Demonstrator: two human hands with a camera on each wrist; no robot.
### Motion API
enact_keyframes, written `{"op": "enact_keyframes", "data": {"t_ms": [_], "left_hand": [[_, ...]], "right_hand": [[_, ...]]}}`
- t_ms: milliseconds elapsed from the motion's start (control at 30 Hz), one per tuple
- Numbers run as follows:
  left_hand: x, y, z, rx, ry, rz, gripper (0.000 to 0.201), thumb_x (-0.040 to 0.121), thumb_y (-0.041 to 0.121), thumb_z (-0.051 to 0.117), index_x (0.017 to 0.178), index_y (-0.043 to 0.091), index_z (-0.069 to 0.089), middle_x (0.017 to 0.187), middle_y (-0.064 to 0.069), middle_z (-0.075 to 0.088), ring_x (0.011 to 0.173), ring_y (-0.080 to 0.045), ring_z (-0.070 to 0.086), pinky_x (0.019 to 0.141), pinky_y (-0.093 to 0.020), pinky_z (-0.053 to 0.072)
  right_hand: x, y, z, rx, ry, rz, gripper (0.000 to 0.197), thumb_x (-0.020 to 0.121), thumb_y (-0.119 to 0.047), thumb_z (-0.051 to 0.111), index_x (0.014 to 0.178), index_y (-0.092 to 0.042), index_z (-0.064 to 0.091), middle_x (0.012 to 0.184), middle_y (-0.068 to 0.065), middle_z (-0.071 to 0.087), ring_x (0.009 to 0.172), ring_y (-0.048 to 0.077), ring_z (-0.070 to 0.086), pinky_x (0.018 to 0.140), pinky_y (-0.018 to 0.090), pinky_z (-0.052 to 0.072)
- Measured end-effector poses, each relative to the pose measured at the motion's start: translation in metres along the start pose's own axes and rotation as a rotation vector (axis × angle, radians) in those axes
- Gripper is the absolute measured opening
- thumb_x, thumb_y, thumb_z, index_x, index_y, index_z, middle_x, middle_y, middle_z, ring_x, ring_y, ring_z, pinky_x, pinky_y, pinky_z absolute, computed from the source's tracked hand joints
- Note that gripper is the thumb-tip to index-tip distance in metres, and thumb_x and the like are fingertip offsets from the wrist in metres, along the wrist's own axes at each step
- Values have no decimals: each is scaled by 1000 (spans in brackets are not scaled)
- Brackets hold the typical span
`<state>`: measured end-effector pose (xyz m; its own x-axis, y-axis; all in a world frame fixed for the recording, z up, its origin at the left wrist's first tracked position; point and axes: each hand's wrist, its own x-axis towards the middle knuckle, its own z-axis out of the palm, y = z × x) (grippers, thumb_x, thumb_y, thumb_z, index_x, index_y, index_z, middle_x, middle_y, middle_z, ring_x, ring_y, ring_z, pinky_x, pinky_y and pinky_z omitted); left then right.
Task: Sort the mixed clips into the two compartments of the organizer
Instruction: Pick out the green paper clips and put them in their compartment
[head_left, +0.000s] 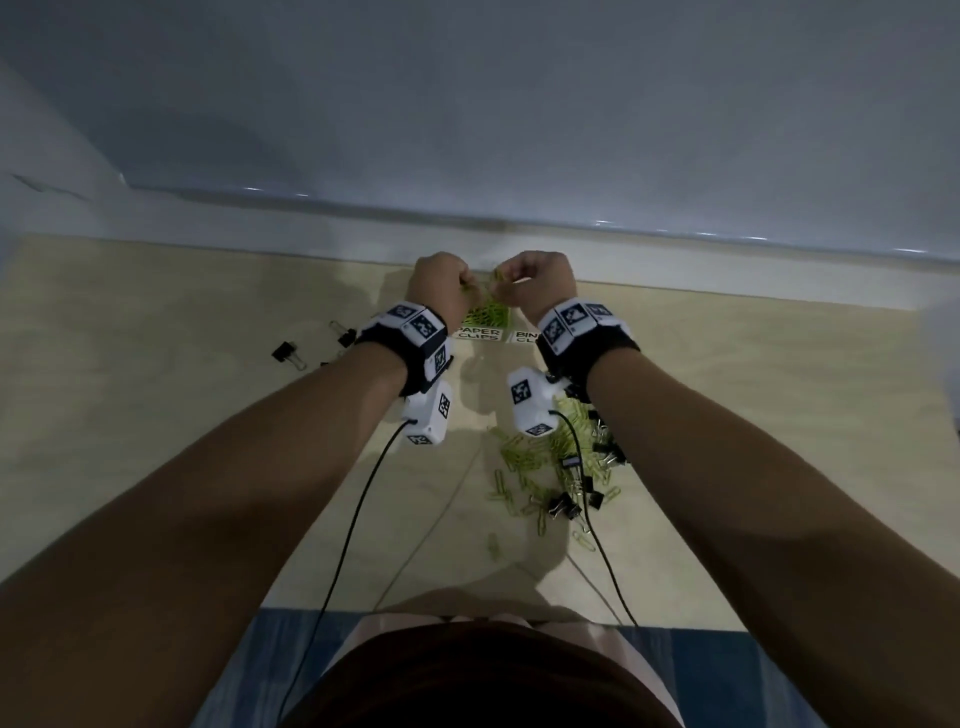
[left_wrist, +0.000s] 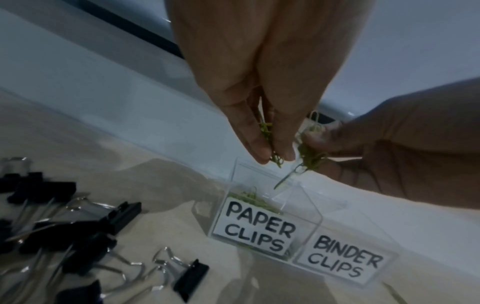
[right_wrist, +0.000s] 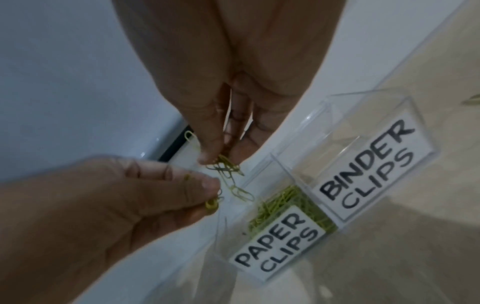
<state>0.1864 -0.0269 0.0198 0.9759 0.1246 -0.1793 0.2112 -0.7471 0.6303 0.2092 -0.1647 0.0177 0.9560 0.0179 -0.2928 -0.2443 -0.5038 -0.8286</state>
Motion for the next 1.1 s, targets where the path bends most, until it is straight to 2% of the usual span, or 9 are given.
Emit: {"op": "enact_keyframes", "data": {"t_ms": [133,233,333,400,500,600,733,900,1100], "left_hand": [[2,3,9,139,-131,4,26,79,10,68,104,3,69,108,-16,69,98,-29,65,91,-36,52],[-12,3,12,178,-133,112,38,84,8,63,122,5,60,123,-17,62,114,-30,57,100,-37,44],[-45,0,19,186,-164,270,36,87,13,61,122,10,59,126,-12,59,114,-29,55,99,-36,42],[-75,-5,30,172,-324,317,36,85,18,65,121,15,59,127,-6,54,113,-26,53,98,-37,42],[-119,-22,61,356,-608,455,69,73,34,75,133,20,45,130,-5,41,119,-23,39,101,-38,40],[-135,-37,87,510,-645,538,100,60,53,79,139,16,31,136,-11,30,125,-29,26,107,-41,31],[-135,-39,99,379,-528,488,69,67,41,78,124,12,51,125,-9,42,119,-26,34,102,-35,33],[-133,-41,98,241,-483,401,26,79,26,71,100,13,64,105,-5,55,101,-22,51,87,-32,42],[-130,-33,91,357,-499,423,18,90,19,57,99,4,58,103,-12,56,95,-28,55,81,-35,42]], "right_hand": [[-6,5,3,-161,-71,16,15,74,-1,70,84,-12,72,84,4,71,76,13,64,70,19,52],[-20,22,-14,-289,-71,-121,21,76,2,63,89,-12,73,88,6,73,83,18,67,83,28,55],[-38,48,-33,-444,-132,-162,21,77,2,64,90,-12,73,90,7,73,84,19,68,85,33,56],[-53,65,-41,-596,-268,-121,25,77,0,66,97,-14,71,98,6,72,87,17,66,85,29,55],[-74,89,-43,-797,-434,-129,29,80,-11,65,109,-13,66,110,8,64,98,23,62,86,29,50],[-87,103,-37,-877,-493,-194,43,74,-23,71,115,-19,59,117,8,51,109,28,51,94,38,46],[-102,108,-30,-935,-557,-216,72,62,-28,83,125,-25,48,123,3,41,112,24,39,96,40,43],[-119,111,-17,-821,-522,-233,41,66,-7,68,102,-19,53,104,3,48,95,25,52,81,39,51],[-126,108,-21,-874,-529,-235,30,73,-4,59,101,-15,54,93,0,49,85,21,53,71,31,47]]}}
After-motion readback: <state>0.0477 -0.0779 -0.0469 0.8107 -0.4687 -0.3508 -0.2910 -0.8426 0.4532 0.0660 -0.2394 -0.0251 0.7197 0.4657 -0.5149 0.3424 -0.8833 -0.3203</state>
